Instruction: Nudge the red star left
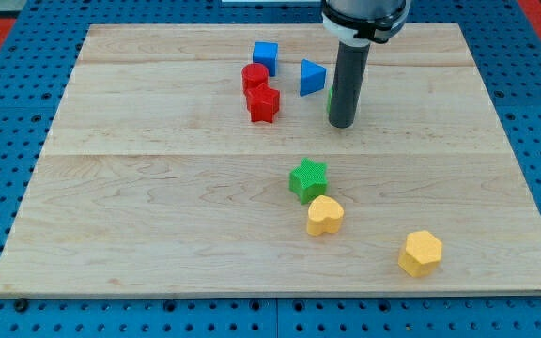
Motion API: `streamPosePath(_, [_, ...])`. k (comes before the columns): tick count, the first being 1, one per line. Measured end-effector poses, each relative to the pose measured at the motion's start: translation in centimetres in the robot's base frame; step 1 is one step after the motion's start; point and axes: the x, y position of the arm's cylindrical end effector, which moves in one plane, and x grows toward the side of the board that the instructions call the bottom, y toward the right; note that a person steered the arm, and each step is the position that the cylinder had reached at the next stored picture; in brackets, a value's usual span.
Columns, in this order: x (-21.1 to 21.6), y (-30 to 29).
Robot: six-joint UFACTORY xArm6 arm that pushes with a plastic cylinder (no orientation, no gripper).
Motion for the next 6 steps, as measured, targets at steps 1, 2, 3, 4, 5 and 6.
streamPosePath(1, [0.0, -1.5])
streamPosePath(2, [0.0, -6.6])
streamPosePath(3, [-0.4, -7.6])
streamPosePath(4, [-0.8, -6.3])
streamPosePath(5, [-2.6, -6.2])
streamPosePath(6, [-3.0, -6.9])
